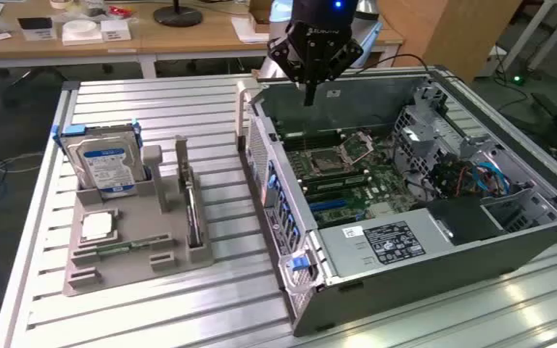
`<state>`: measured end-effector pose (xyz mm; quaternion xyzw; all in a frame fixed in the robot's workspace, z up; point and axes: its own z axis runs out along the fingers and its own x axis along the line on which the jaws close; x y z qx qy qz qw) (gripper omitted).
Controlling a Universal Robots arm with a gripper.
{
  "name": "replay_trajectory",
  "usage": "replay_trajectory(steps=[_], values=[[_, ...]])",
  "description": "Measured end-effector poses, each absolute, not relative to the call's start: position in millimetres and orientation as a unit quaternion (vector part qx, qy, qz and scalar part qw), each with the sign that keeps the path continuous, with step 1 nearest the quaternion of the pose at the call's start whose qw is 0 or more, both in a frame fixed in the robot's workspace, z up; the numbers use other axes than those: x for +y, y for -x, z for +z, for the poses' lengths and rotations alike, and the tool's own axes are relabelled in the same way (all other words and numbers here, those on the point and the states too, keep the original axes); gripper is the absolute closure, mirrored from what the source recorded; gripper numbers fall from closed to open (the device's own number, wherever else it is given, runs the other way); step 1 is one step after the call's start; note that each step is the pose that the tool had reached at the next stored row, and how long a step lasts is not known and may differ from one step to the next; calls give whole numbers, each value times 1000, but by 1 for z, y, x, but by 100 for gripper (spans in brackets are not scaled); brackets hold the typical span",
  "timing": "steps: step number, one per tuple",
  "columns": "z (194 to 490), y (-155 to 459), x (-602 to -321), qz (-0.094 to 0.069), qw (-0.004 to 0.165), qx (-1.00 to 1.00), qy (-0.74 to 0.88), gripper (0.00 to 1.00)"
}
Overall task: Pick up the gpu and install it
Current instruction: 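Reach for the gpu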
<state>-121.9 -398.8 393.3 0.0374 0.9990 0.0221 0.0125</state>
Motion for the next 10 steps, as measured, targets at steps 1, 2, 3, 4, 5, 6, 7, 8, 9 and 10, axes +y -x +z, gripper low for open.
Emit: replay_trajectory(steps=[1,2,3,4,5,6,7,8,9,10], values=[[393,122,-399,22,12,999,-37,89],[393,122,-399,22,12,999,-37,89],[393,122,-399,22,12,999,-37,89],[393,122,-399,22,13,999,-37,89],[393,123,-399,22,13,999,-37,89],[393,124,-399,22,13,999,-37,89],[393,125,-399,22,13,999,-37,89],[393,127,-399,22,12,999,-37,89],[393,129,-399,22,12,999,-37,89],[393,131,-399,22,12,999,-37,89]])
